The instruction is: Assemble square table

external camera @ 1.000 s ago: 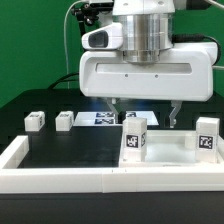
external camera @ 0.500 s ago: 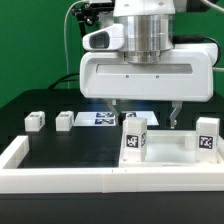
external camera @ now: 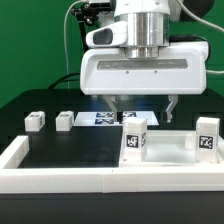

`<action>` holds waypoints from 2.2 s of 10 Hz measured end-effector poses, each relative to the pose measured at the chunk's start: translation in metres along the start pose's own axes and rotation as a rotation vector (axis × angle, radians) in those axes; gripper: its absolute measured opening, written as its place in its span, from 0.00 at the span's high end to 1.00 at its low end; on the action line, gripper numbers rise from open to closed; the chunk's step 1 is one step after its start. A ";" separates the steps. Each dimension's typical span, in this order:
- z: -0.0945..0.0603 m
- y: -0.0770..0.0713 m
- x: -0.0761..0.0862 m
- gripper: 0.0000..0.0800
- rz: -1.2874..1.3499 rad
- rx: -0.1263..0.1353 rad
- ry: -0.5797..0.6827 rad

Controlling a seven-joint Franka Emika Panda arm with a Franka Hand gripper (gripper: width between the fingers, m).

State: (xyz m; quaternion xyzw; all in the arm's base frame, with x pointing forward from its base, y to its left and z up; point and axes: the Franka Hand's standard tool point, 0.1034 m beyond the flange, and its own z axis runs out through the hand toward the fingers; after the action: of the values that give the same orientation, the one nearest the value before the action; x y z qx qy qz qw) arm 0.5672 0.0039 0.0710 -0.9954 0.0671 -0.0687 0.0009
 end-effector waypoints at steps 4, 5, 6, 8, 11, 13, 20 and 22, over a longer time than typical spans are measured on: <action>0.004 0.006 -0.001 0.19 0.011 -0.002 -0.006; 0.004 0.008 -0.001 0.19 -0.007 -0.003 -0.007; 0.007 0.015 -0.002 0.19 -0.028 -0.004 -0.012; 0.008 0.017 -0.004 0.19 -0.042 -0.004 -0.022; 0.011 0.022 -0.006 0.19 -0.055 -0.002 -0.028; 0.018 0.022 -0.011 0.19 -0.053 -0.007 -0.036; 0.030 0.030 -0.015 0.19 -0.059 -0.016 -0.040; 0.036 0.030 -0.019 0.19 -0.061 -0.018 -0.049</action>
Offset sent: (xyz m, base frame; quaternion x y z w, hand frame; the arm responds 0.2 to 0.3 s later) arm 0.0000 0.0000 0.0000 0.0000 0.0000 0.0000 1.0000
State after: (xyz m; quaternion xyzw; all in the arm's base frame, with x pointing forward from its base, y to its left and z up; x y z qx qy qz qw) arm 0.5495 -0.0231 0.0323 -0.9983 0.0372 -0.0439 -0.0087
